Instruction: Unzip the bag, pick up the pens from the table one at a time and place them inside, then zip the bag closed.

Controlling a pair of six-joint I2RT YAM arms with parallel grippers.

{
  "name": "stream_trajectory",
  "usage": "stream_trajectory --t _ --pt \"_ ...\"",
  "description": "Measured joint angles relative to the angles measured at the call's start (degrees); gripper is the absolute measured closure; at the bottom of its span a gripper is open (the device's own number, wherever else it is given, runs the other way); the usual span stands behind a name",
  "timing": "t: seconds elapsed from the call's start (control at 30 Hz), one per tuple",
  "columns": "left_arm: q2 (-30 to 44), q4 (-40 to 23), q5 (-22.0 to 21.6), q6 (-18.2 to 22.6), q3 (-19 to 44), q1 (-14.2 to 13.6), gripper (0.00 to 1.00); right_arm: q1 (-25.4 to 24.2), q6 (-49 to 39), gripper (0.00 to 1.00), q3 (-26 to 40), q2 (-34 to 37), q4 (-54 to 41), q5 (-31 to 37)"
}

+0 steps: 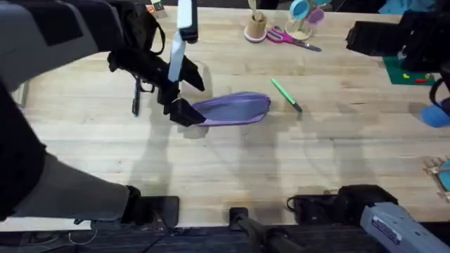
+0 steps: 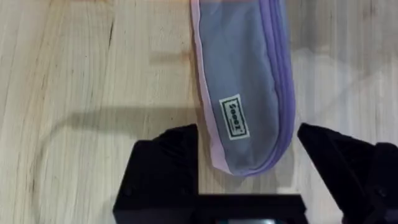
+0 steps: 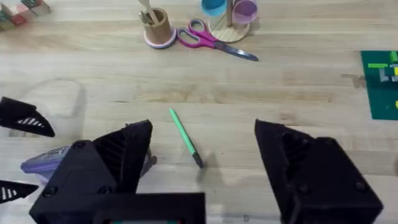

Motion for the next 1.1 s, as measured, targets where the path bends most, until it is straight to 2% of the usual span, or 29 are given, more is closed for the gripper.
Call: stream_trajectory --t 0.07,0.13,0.17,0.3,0.33,0.4,0.57,0.77,1.1 --pt "0.3 0.32 0.2 0.03 0.0 -0.06 0.014 0.0 0.0 0.005 0.0 0.0 0.0 0.0" --pt "0.33 0.39 0.24 0.08 0.0 -0.06 0.141 0.0 0.0 0.006 0.0 0.0 0.0 0.0" --pt "0.34 0.37 0.3 0.06 0.0 -0.04 0.238 0.0 0.0 0.006 0.0 0.0 0.0 0.0" --pt "0.33 0.08 0.86 0.09 0.0 -0.06 0.834 -0.01 0.0 0.006 0.0 0.0 0.0 -0.01" --pt "0.33 0.33 0.91 0.26 0.0 -0.06 0.921 0.0 0.0 0.006 0.0 0.0 -0.04 -0.06" --pt "0.34 0.36 0.9 0.27 0.0 -0.13 0.954 -0.02 0.0 0.005 0.0 0.0 -0.6 -0.99" --pt "0.33 0.43 0.92 0.28 0.0 -0.13 0.957 -0.02 -3.04 0.006 0.02 0.42 -6.18 -6.51" --pt "0.35 0.52 0.91 0.28 0.0 -0.13 0.958 0.0 -17.01 0.006 0.11 5.31 -15.28 -18.69" --pt "0.34 0.54 0.9 0.26 0.0 -0.12 0.958 0.0 -36.44 0.006 0.11 12.62 -16.68 -26.61"
